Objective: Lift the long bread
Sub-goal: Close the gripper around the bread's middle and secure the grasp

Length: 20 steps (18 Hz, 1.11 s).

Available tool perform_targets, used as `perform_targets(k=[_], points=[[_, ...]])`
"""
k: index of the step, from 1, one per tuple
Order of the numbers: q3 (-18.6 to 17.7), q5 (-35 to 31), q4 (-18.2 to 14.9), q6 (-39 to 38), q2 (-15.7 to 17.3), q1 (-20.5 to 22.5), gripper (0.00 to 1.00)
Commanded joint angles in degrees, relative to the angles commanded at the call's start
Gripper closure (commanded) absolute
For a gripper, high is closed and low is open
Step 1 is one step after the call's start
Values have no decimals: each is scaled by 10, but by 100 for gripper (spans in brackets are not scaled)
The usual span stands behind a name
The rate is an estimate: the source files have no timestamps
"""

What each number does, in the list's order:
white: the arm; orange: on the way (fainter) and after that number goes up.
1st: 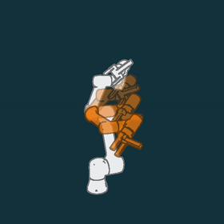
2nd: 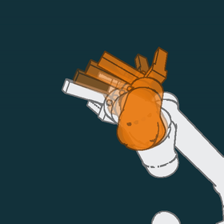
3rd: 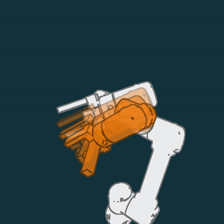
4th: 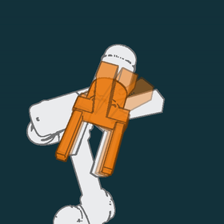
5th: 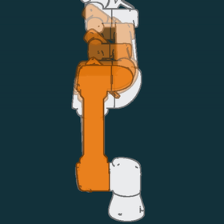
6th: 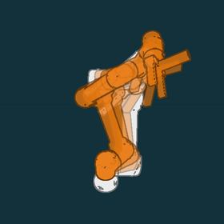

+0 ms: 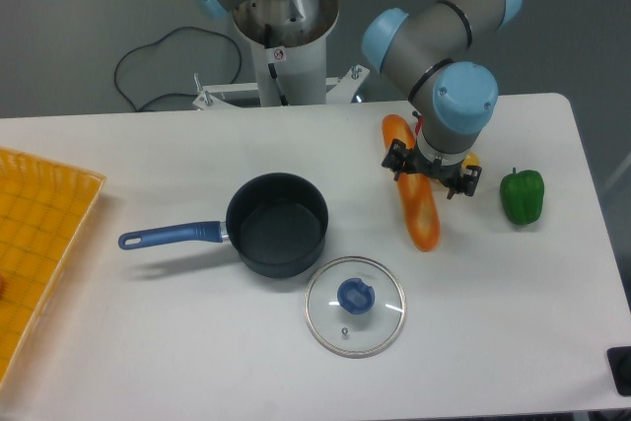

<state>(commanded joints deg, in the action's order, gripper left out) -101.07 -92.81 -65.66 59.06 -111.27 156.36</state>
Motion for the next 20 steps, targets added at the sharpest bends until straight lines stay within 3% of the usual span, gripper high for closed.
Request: perform_targets(k=[7,20], points=[[0,20,3,-2,-18,4,0],[-1,20,38,-11,-47,6,3]])
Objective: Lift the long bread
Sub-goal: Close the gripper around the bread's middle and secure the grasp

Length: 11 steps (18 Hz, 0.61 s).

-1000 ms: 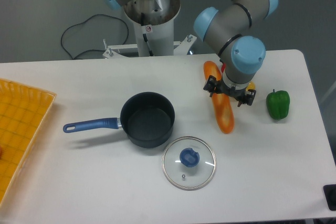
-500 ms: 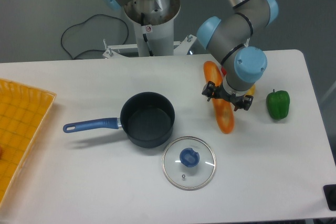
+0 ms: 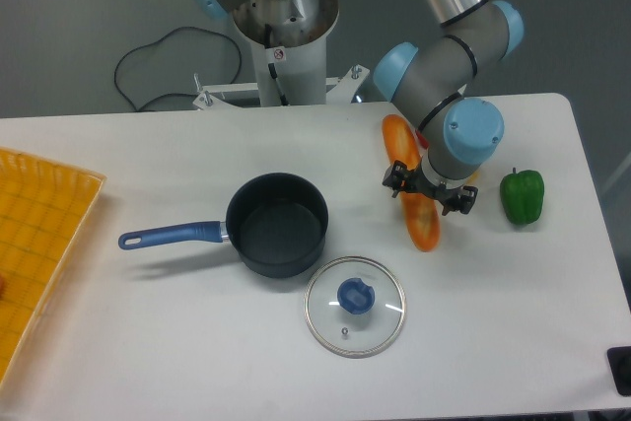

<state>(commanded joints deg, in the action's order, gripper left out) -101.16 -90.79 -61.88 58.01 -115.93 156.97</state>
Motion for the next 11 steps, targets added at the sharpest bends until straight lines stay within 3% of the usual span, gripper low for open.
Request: perform_targets(k=[3,8,11], points=[[0,0,0,1,0,0,13],[0,0,0,4,-1,0,43],[0,0,0,2,-1,-1,52]])
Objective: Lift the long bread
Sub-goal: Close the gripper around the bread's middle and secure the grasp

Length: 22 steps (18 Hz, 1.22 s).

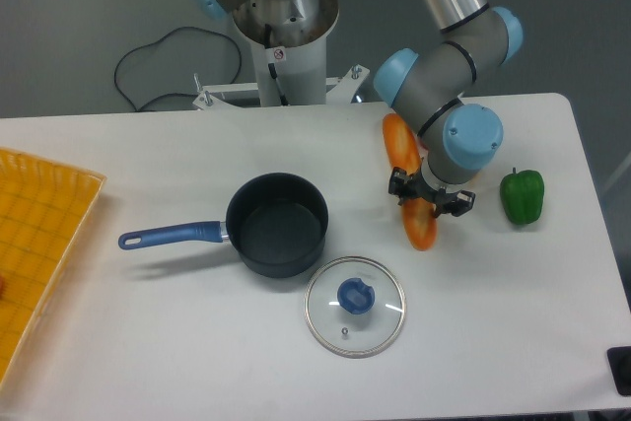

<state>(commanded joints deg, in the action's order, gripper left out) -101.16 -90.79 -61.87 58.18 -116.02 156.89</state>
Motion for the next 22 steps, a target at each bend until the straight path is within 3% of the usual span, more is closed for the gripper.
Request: perform_targets(k=[8,14,22], points=[[0,0,1,-1,1,0,89],[4,3,1,1,9,1,92],[16,26,-18,5,53,-1,89]])
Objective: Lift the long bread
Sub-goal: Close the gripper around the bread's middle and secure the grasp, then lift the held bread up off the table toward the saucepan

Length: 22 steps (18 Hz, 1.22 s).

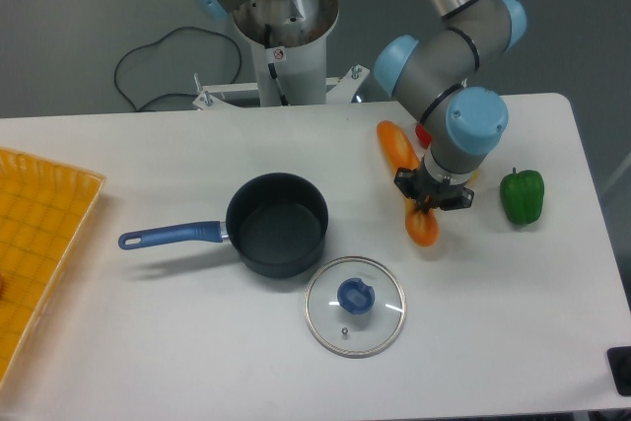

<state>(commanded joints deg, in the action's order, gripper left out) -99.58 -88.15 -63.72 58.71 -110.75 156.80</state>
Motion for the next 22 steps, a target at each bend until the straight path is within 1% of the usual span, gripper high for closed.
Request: perform_targets(k=[2,5,9,12,15,18,20,22], points=[[2,3,-14,0,10,-3,85],[6,4,-35,0,32,-6,85],[25,20,-68,0,54,-29,85],[30,34,-72,-5,76,-49,87],[31,36,-83,-4,86,-62,89],[31,40,-83,2,87,-74,88],[31,40,-83,18,86,-84,88],[31,39,-83,31,87,-86,89]])
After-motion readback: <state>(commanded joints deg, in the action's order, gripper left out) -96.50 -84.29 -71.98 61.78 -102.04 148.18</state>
